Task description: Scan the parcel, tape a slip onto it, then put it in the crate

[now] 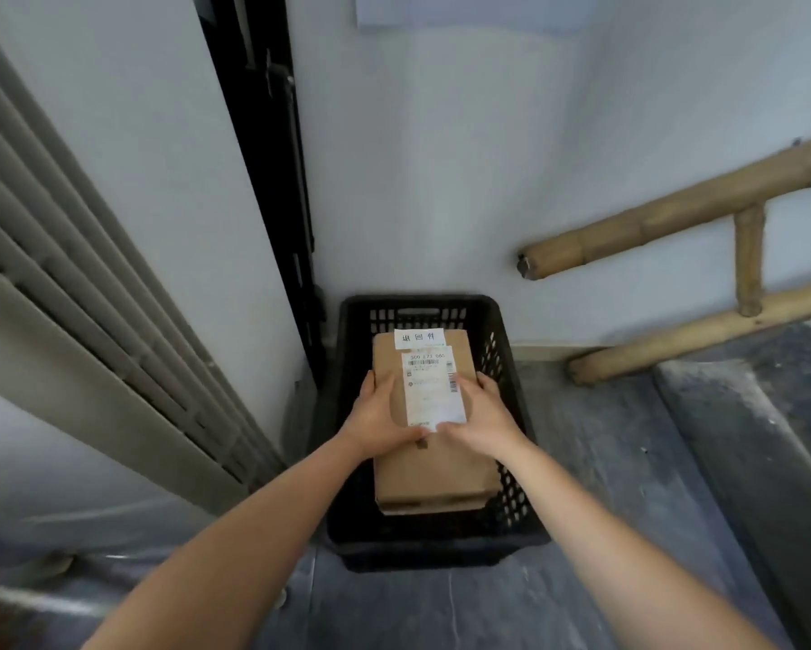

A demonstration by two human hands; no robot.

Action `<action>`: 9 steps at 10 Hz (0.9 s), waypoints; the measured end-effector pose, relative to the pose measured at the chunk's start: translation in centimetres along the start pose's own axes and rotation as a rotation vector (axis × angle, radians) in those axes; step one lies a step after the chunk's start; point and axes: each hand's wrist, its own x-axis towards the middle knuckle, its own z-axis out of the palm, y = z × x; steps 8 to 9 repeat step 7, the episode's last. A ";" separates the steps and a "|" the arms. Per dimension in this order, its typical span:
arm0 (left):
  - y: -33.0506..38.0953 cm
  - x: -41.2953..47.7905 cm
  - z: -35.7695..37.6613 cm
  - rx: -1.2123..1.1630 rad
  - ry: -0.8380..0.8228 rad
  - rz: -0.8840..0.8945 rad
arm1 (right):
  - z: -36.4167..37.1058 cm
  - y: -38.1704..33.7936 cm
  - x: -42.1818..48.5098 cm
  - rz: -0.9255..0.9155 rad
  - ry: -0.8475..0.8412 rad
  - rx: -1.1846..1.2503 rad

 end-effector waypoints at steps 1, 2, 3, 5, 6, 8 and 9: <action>-2.0 3.1 1.4 0.003 0.022 0.008 | 1.6 2.5 2.5 -0.032 0.003 -0.023; -3.2 5.1 2.6 -0.004 0.039 -0.011 | 2.3 4.1 4.4 -0.037 -0.007 -0.054; -4.4 5.7 3.6 -0.010 -0.022 -0.079 | 2.6 5.3 5.1 0.039 -0.054 -0.108; -3.7 3.4 1.7 0.034 -0.082 -0.173 | 0.4 4.5 3.3 0.183 -0.157 -0.182; -1.2 1.5 -1.4 0.028 -0.062 -0.173 | -2.8 1.9 1.4 0.180 -0.167 -0.158; 3.1 -1.5 -5.0 0.090 -0.046 -0.143 | -6.8 -2.5 -1.1 0.153 -0.142 -0.162; 3.1 -1.5 -5.0 0.090 -0.046 -0.143 | -6.8 -2.5 -1.1 0.153 -0.142 -0.162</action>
